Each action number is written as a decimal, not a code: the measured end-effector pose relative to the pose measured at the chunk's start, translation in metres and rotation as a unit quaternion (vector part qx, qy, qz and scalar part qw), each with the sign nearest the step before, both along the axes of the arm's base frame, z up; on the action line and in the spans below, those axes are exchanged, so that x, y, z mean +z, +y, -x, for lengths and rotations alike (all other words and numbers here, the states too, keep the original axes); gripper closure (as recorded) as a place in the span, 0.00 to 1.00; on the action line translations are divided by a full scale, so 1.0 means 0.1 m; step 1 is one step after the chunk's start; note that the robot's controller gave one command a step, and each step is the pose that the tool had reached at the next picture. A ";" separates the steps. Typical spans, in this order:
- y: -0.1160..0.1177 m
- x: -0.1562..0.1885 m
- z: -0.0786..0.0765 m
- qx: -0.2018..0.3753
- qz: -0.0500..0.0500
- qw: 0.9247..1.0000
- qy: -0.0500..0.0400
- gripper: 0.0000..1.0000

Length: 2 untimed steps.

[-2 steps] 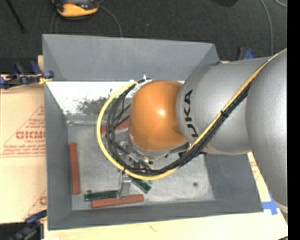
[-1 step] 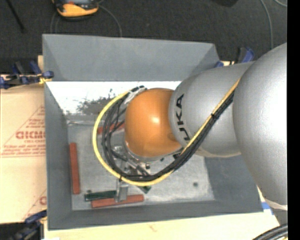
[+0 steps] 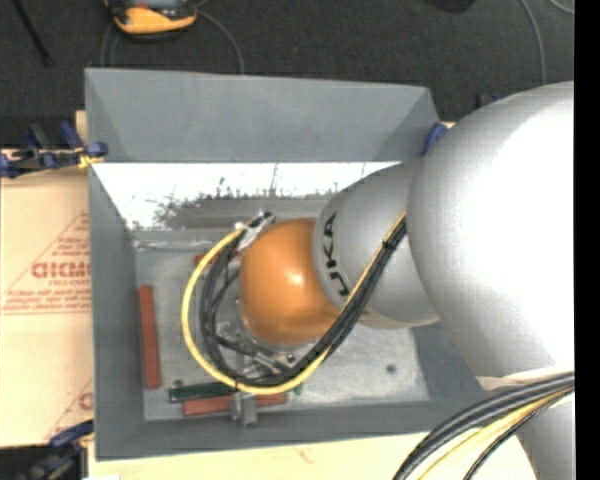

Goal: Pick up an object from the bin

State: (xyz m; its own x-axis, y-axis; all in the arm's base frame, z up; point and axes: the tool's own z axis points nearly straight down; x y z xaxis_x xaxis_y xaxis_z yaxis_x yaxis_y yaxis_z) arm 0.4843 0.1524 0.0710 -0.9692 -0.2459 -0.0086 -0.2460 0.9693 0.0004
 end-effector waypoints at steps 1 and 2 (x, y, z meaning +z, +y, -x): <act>0.08 0.06 0.05 -0.067 -0.001 0.998 0.001 1.00; 0.08 0.04 0.04 -0.068 -0.001 0.998 -0.002 0.00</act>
Offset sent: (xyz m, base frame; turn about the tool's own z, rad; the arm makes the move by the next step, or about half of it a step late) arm 0.0000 0.0000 0.0000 0.0000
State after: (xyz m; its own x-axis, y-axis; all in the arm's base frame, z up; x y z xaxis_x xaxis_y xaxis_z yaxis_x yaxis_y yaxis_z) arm 0.4804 0.1600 0.0753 -0.9936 -0.1126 -0.0125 -0.1127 0.9936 0.0022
